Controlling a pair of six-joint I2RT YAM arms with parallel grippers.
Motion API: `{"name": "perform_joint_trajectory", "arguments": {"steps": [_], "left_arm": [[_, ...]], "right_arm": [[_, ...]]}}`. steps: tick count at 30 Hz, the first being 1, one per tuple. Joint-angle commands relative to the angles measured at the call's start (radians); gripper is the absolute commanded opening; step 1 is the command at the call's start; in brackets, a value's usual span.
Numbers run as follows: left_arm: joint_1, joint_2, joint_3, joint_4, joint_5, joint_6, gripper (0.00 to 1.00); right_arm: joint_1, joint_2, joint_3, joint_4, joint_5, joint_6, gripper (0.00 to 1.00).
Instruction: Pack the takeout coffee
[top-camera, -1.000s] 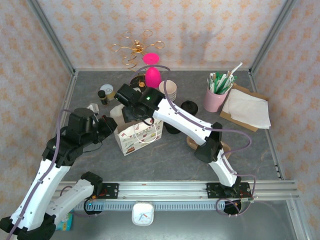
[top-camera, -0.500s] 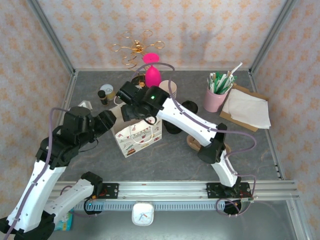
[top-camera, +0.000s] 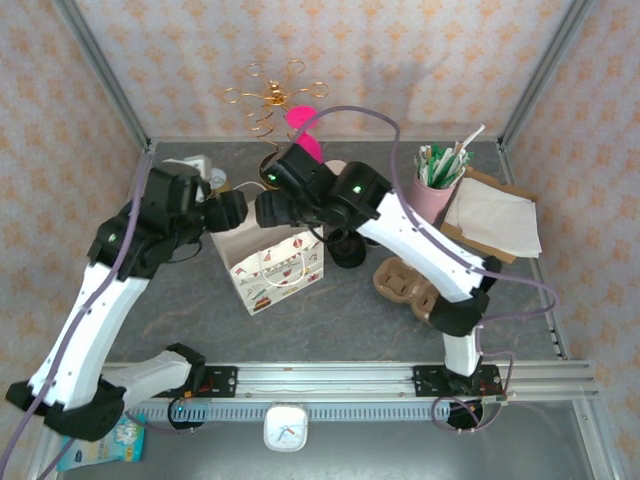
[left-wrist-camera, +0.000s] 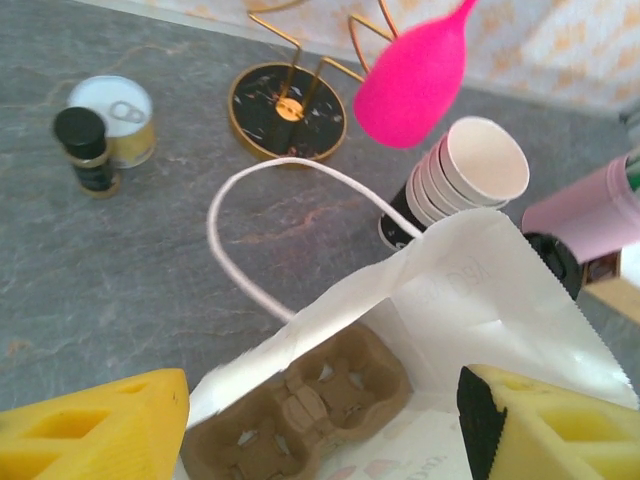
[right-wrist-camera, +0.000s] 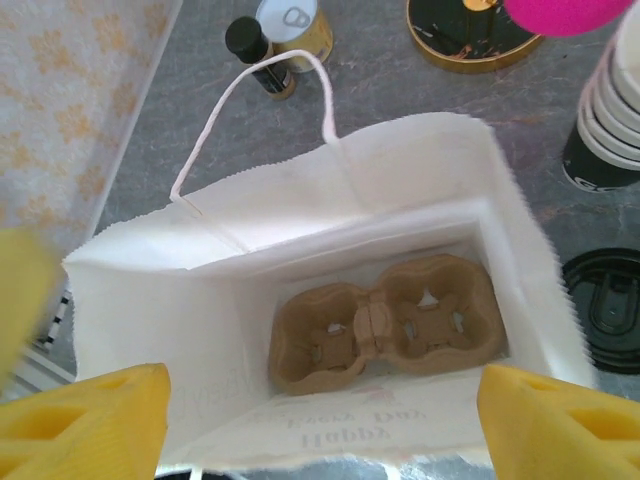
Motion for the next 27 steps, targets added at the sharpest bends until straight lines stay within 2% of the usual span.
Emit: {"name": "perform_joint_trajectory", "arguments": {"steps": [1, 6, 9, 12, 14, 20, 22, 25, 27], "left_arm": [[-0.005, 0.076, 0.053, 0.035, 0.084, 0.150, 0.75], [-0.005, 0.192, 0.126, -0.002, 0.056, 0.220, 0.76], [-0.004, 0.242, 0.130, -0.023, 0.090, 0.264, 0.75], [-0.004, 0.273, 0.145, -0.025, 0.164, 0.292, 0.70], [-0.005, 0.282, 0.136, -0.015, 0.167, 0.296, 0.69], [-0.004, 0.330, 0.127, -0.059, 0.130, 0.307, 0.57], [-0.005, 0.334, 0.136, -0.063, 0.113, 0.298, 0.46], [-0.005, 0.324, 0.121, -0.055, 0.119, 0.289, 0.39], [-0.005, 0.321, 0.107, -0.067, 0.100, 0.272, 0.28]], "right_arm": [[-0.010, -0.087, -0.068, 0.012, 0.038, 0.051, 0.80], [-0.021, -0.185, -0.215, 0.055, 0.057, 0.080, 0.80], [-0.029, -0.219, -0.273, 0.088, 0.049, 0.087, 0.80], [-0.030, -0.225, -0.292, 0.102, 0.038, 0.085, 0.80], [-0.031, -0.219, -0.292, 0.102, 0.036, 0.081, 0.80], [-0.031, -0.222, -0.315, 0.118, 0.036, 0.075, 0.80], [-0.031, -0.219, -0.317, 0.119, 0.041, 0.071, 0.80], [-0.032, -0.214, -0.313, 0.120, 0.044, 0.066, 0.80], [-0.030, -0.212, -0.313, 0.125, 0.038, 0.062, 0.80]]}}
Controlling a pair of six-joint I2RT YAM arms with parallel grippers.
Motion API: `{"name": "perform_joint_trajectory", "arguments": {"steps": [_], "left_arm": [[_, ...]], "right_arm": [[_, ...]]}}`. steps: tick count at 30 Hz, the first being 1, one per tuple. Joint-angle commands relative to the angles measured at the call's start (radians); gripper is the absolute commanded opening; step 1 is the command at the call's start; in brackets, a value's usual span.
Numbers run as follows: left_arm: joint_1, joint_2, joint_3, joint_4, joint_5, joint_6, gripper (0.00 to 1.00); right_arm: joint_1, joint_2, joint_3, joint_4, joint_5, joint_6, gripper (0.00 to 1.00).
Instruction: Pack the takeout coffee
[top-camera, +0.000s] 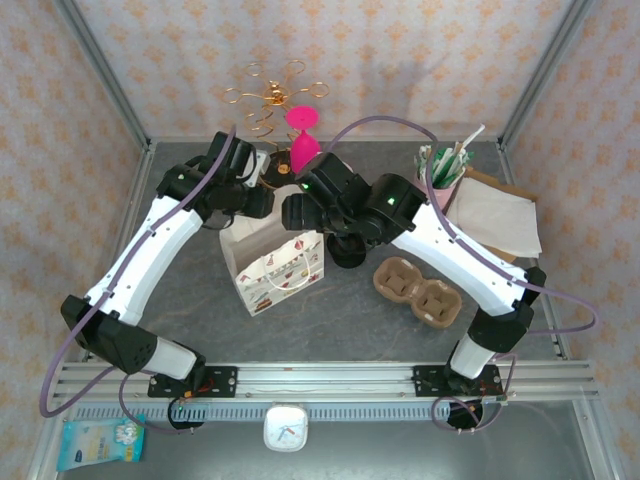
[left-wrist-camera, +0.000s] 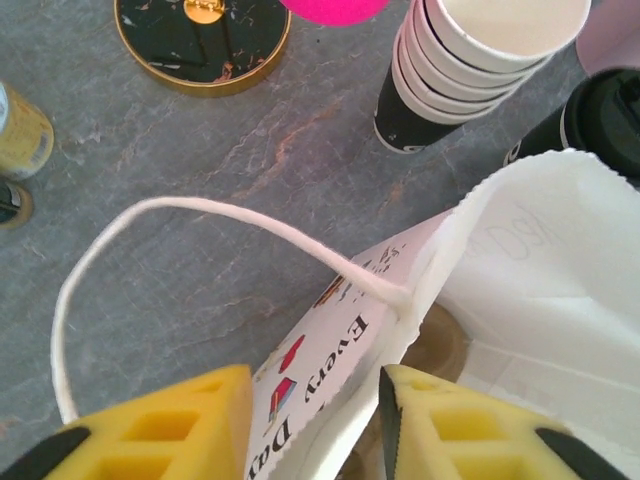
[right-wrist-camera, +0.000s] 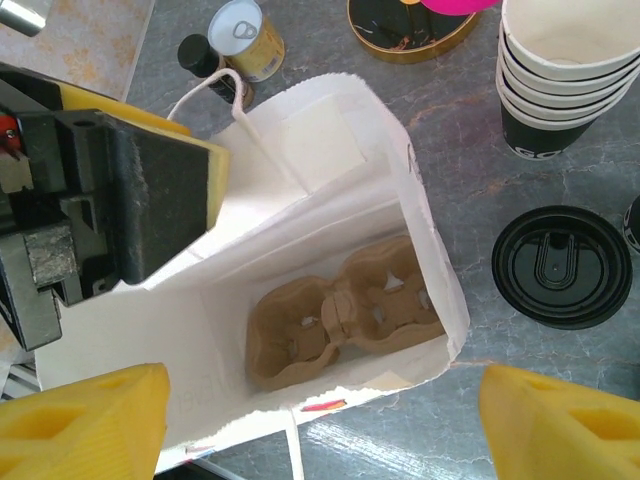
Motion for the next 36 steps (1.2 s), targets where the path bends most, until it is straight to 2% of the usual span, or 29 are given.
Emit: {"name": "perform_joint_trajectory", "arguments": {"steps": [1, 8, 17, 18, 20, 24, 26, 34, 36], "left_arm": [[-0.005, -0.017, -0.008, -0.051, -0.018, -0.009, 0.25], [-0.005, -0.140, -0.106, -0.017, 0.001, -0.149, 0.00], [-0.004, -0.275, -0.249, 0.027, 0.019, -0.352, 0.00], [-0.005, -0.288, -0.256, 0.039, 0.008, -0.395, 0.00], [-0.006, -0.328, -0.291, 0.102, 0.073, -0.480, 0.00], [-0.014, -0.449, -0.420, 0.254, 0.087, -0.713, 0.00], [-0.014, -0.501, -0.452, 0.316, 0.082, -0.784, 0.00], [-0.016, -0.556, -0.464, 0.313, -0.009, -0.867, 0.00], [-0.016, -0.582, -0.492, 0.356, -0.004, -0.913, 0.00]], "right_arm": [[-0.004, -0.007, -0.006, 0.018, 0.015, -0.006, 0.80], [-0.005, 0.007, 0.000, 0.022, 0.007, -0.020, 0.80], [-0.003, 0.020, 0.013, 0.024, -0.018, -0.031, 0.80], [-0.002, 0.028, 0.021, 0.022, -0.019, -0.030, 0.80], [-0.001, 0.036, 0.031, 0.016, -0.021, -0.033, 0.80], [0.002, 0.062, 0.091, -0.030, 0.007, -0.027, 0.80], [0.004, 0.074, 0.115, -0.044, 0.016, -0.021, 0.80], [0.017, 0.157, 0.254, -0.107, 0.030, -0.019, 0.80], [0.019, 0.182, 0.292, -0.126, 0.036, -0.014, 0.76]]}}
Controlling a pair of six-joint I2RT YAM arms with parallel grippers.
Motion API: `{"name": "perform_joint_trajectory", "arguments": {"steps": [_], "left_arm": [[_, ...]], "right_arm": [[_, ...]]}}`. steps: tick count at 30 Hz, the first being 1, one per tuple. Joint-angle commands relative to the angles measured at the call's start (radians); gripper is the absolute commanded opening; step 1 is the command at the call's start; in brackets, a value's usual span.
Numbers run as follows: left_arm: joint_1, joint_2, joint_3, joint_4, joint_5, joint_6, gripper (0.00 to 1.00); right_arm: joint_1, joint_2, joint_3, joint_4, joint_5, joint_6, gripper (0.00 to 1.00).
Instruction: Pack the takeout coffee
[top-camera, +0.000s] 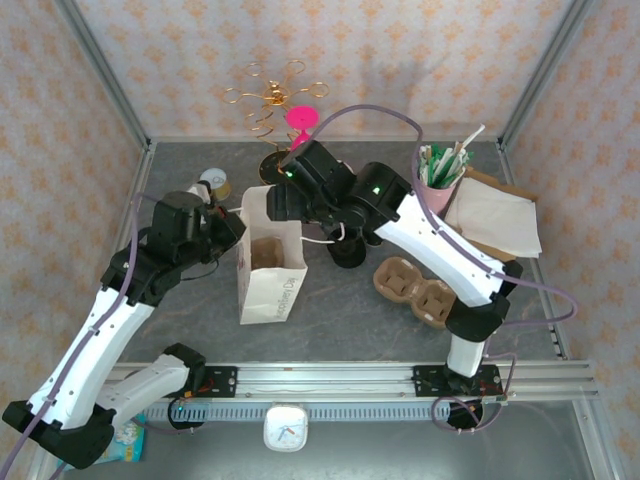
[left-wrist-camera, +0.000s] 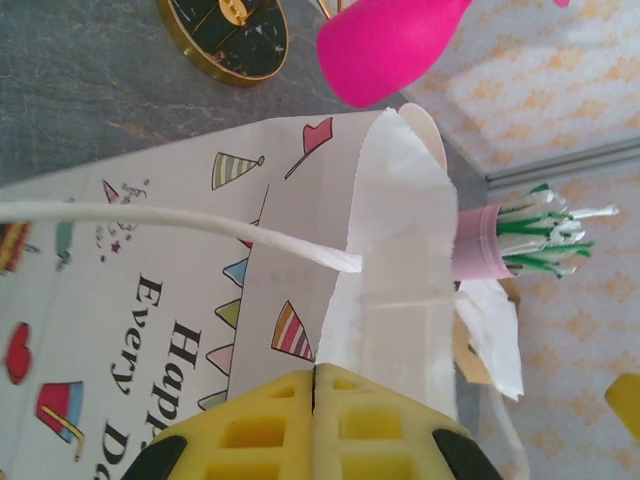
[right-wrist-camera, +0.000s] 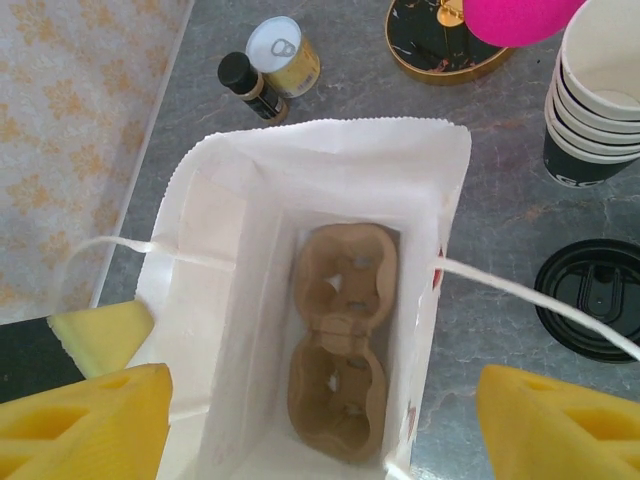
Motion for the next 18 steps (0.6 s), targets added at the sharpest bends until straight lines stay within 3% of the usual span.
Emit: {"name": "perform_joint_trajectory", "arguments": {"steps": [1, 10, 18], "left_arm": [[-0.005, -0.039, -0.037, 0.088, -0.020, -0.103, 0.00], [-0.023, -0.143, -0.160, 0.245, -0.009, -0.260, 0.00], [-0.029, -0.167, -0.236, 0.327, 0.029, -0.327, 0.00]], "right_arm": [[0.008, 0.044, 0.063, -0.071, 0.045, 0.004, 0.75], [0.054, 0.119, 0.095, -0.089, 0.046, 0.042, 0.56], [0.064, 0.175, 0.060, -0.049, 0.046, 0.066, 0.27]]}}
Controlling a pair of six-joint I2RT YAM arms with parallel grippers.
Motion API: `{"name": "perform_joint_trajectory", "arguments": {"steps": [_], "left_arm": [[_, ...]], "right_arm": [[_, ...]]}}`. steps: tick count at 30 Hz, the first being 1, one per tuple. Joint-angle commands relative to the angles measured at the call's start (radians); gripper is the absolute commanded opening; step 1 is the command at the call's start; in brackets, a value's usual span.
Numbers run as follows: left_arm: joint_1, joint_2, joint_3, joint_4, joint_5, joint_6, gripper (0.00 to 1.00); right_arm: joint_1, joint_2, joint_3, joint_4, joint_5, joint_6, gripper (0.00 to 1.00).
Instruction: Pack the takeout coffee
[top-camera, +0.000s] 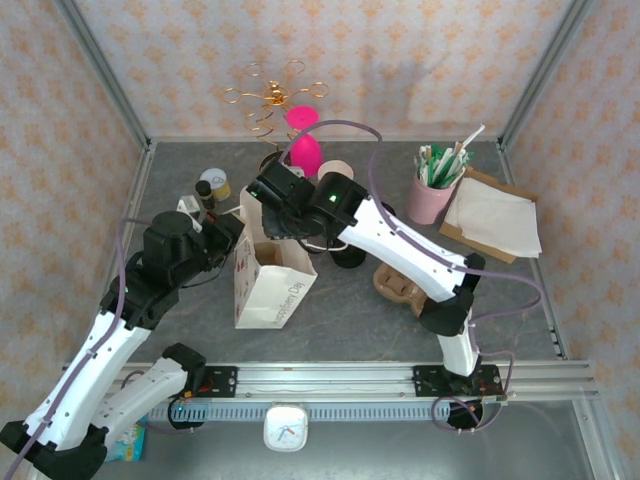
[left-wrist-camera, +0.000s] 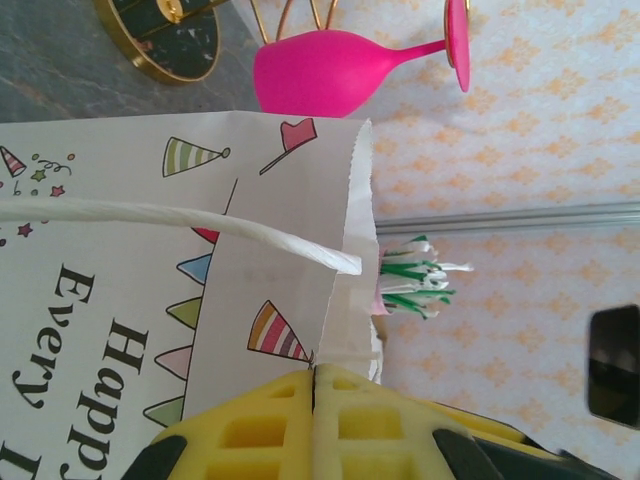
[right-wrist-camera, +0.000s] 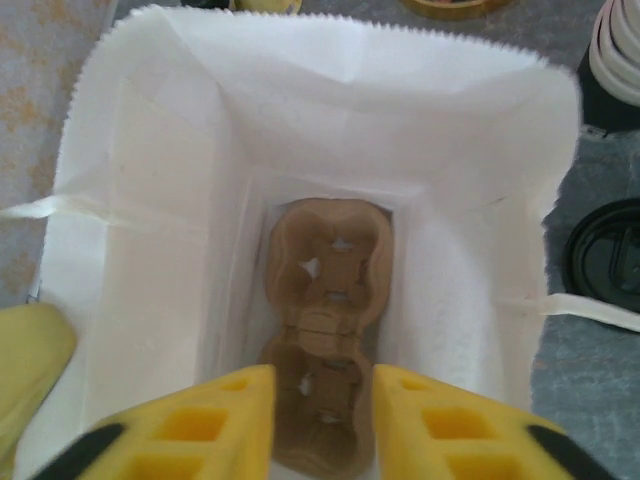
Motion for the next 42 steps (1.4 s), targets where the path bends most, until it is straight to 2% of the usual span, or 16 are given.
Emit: {"name": "perform_joint_trajectory", "arguments": {"steps": [1, 4, 10, 12, 15, 17, 20, 24, 27, 42], "left_arm": [[-0.007, -0.032, -0.080, 0.106, 0.039, -0.064, 0.00], [-0.007, -0.073, -0.137, 0.130, 0.031, -0.083, 0.00], [-0.004, -0.059, -0.093, -0.052, -0.040, 0.045, 0.00], [-0.004, -0.050, -0.065, -0.117, -0.086, 0.078, 0.05], [-0.003, -0.027, -0.017, -0.164, -0.105, 0.137, 0.26], [-0.004, 0.002, 0.017, -0.190, -0.098, 0.169, 0.35], [-0.004, 0.023, 0.070, -0.238, -0.137, 0.214, 0.38], [-0.004, 0.048, 0.123, -0.276, -0.137, 0.276, 0.53], [-0.004, 0.072, 0.172, -0.337, -0.169, 0.324, 0.54], [-0.004, 0.165, 0.341, -0.430, -0.073, 0.606, 0.66]], "right_arm": [[0.002, 0.029, -0.006, 0.007, 0.025, 0.020, 0.26], [0.002, 0.044, -0.015, -0.008, 0.049, 0.028, 0.23], [0.008, 0.049, -0.055, 0.000, 0.038, 0.018, 0.18], [0.009, 0.048, -0.043, -0.004, 0.044, 0.015, 0.21], [0.008, 0.034, -0.027, 0.012, 0.026, 0.000, 0.29], [0.009, 0.028, 0.002, 0.009, 0.022, -0.005, 0.34], [0.008, 0.019, 0.040, 0.015, 0.009, -0.016, 0.41], [0.004, -0.007, 0.084, 0.020, 0.007, -0.024, 0.45], [-0.013, -0.040, 0.084, 0.016, 0.015, -0.024, 0.47], [-0.091, -0.156, -0.026, -0.049, 0.086, -0.020, 0.52]]}}
